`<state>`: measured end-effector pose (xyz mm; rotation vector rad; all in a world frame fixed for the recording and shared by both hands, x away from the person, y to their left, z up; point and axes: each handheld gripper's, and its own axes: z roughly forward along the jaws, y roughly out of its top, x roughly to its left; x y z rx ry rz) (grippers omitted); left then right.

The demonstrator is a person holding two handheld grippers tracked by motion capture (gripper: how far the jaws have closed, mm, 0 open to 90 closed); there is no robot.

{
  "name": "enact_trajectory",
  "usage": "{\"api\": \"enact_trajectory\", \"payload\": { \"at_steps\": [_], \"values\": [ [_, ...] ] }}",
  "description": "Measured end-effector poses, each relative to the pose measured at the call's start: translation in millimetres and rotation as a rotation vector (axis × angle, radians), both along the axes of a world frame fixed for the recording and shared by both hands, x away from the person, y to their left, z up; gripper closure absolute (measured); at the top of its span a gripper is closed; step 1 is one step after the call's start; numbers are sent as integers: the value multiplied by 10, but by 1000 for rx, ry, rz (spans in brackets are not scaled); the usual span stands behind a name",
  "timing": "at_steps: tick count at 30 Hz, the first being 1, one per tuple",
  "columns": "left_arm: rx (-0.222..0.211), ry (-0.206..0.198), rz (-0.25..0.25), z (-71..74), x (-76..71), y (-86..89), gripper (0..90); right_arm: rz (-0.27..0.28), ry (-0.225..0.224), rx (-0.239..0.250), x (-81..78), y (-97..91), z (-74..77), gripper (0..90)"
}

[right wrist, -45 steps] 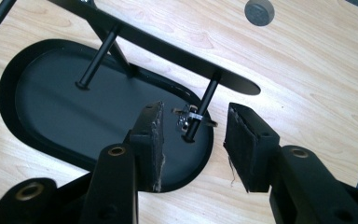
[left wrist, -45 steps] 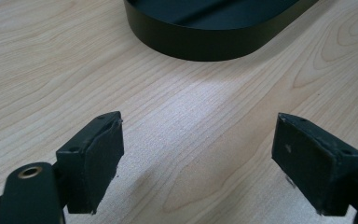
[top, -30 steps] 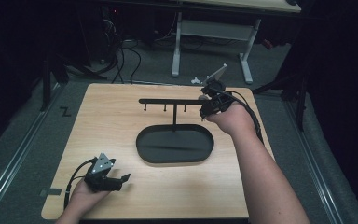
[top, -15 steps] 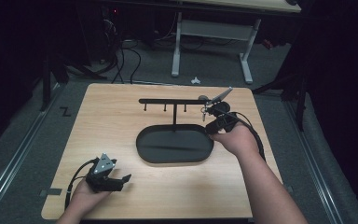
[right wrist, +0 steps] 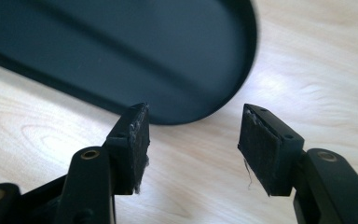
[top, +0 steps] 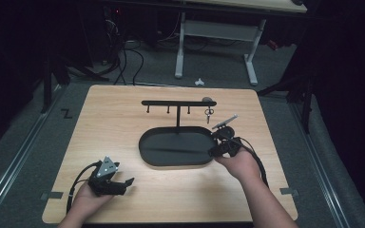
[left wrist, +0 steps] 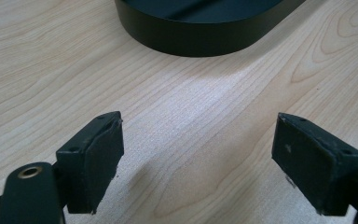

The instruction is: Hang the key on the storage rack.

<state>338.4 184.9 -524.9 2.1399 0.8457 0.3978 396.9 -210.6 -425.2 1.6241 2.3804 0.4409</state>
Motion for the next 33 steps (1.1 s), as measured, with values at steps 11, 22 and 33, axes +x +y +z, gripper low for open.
{"api": "enact_trajectory", "payload": {
  "at_steps": [11, 22, 33],
  "values": [
    [8, 2, -17, -21, -21, -45, 172, -5, -137, 102, -525, -53, -496, 427],
    [-27, 12, 32, -31, -11, -9, 167, -18, -374, 146, -973, -223, -853, 436],
    [-31, 8, 47, -22, -62, 30, 166, 27, -361, 137, -961, -142, -944, 435]
  ]
}}
